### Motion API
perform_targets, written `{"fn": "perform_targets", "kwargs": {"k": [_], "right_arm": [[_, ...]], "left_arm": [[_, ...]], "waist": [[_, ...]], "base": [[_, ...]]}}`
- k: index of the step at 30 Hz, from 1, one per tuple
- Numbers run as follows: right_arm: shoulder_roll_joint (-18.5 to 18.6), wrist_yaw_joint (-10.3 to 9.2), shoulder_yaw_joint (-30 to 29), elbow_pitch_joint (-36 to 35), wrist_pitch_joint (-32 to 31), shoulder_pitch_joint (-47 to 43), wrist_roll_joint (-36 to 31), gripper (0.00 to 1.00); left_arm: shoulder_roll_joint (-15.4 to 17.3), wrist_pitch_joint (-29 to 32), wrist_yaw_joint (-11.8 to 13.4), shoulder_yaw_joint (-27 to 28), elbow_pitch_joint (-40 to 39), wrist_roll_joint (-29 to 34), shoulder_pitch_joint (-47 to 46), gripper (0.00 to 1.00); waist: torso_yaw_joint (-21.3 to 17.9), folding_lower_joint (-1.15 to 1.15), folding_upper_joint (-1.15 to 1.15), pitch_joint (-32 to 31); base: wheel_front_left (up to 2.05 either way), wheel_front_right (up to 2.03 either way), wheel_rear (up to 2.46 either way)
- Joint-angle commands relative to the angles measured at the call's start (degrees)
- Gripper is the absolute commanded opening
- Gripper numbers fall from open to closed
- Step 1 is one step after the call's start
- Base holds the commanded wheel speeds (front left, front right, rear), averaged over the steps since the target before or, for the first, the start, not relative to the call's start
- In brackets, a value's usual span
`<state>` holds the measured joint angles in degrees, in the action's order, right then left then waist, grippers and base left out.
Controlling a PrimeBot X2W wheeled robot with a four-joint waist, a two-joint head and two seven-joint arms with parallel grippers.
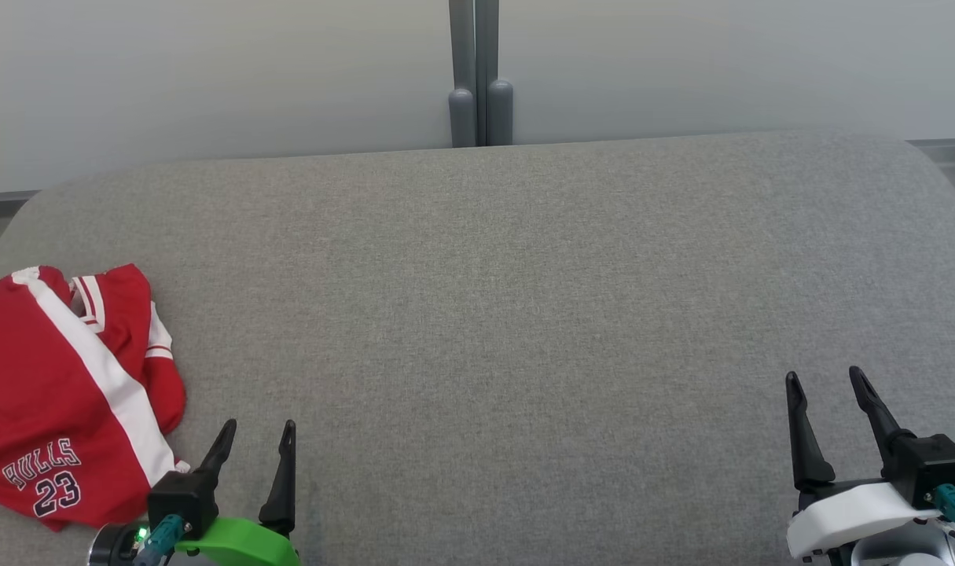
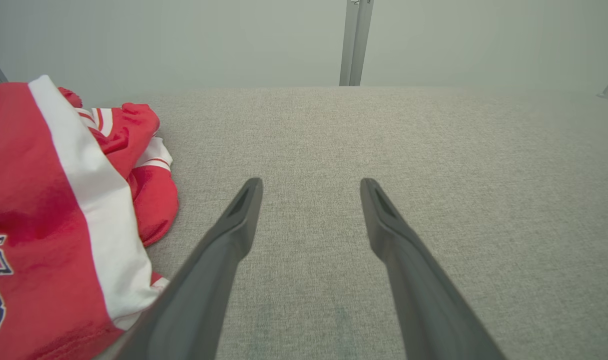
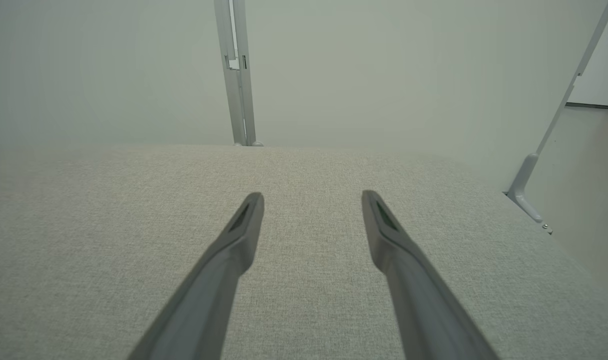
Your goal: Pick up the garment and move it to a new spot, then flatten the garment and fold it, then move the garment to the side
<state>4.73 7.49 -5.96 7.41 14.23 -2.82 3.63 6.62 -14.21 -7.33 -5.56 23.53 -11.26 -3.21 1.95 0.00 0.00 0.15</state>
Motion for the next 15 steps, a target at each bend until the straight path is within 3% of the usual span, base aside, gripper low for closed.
{"fn": "perform_targets", "kwargs": {"k": [1,7,15], "right_arm": [[0.27,0.0,-0.11,-0.23,0.55,-0.71,-1.13,1.0],[0.37,0.0,0.14,-0.16,1.17,-0.72,-3.23,1.0],[0.46,0.0,1.05,1.13,1.01,-0.47,0.2,1.0]], "left_arm": [[0.53,-0.58,-0.24,0.18,0.23,1.08,-0.03,1.0],[-0.18,-1.18,-0.24,1.37,1.79,1.65,-0.11,1.0],[-0.9,-0.95,-0.24,2.43,2.91,-1.56,-0.77,1.0]], "waist": [[0.04,0.0,0.0,-0.05],[0.1,0.0,0.0,0.02],[0.22,0.0,0.0,0.04]], "base": [[0.0,0.0,0.0],[0.0,0.0,0.0],[0.0,0.0,0.0]]}}
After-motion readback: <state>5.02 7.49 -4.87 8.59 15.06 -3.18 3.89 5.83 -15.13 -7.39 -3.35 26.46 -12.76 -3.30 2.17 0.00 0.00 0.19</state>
